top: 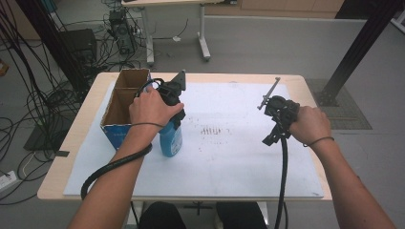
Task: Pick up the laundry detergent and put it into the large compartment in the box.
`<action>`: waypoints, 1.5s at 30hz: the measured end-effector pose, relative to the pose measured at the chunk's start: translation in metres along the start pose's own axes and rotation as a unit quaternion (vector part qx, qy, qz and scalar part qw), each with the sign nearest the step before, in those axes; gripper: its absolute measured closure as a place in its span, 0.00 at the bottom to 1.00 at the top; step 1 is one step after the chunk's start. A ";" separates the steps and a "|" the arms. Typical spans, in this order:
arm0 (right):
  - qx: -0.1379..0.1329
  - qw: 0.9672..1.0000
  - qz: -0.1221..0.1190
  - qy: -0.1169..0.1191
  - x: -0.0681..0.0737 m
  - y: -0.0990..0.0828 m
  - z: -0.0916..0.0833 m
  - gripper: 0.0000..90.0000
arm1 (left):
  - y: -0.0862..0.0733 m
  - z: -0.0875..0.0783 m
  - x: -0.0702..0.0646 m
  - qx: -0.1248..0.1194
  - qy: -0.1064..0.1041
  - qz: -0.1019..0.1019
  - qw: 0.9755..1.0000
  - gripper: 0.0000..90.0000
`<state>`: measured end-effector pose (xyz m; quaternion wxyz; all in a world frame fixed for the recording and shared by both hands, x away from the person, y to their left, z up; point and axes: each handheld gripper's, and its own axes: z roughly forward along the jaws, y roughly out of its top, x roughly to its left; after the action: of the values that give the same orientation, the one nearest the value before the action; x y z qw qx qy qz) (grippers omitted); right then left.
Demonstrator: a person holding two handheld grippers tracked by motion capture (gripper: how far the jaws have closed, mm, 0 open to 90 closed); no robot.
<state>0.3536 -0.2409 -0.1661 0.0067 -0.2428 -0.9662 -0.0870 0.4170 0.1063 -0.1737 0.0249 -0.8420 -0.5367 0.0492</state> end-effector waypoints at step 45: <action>-0.007 1.000 -0.006 -0.019 0.006 0.001 -0.011 0.03 | -0.030 -0.099 0.002 -0.045 -0.001 -0.004 0.999 0.42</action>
<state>0.3480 -0.2393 -0.1549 -0.0145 -0.2385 -0.9669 -0.0893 0.4019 0.1222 -0.0725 -0.0140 -0.8401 -0.5416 0.0259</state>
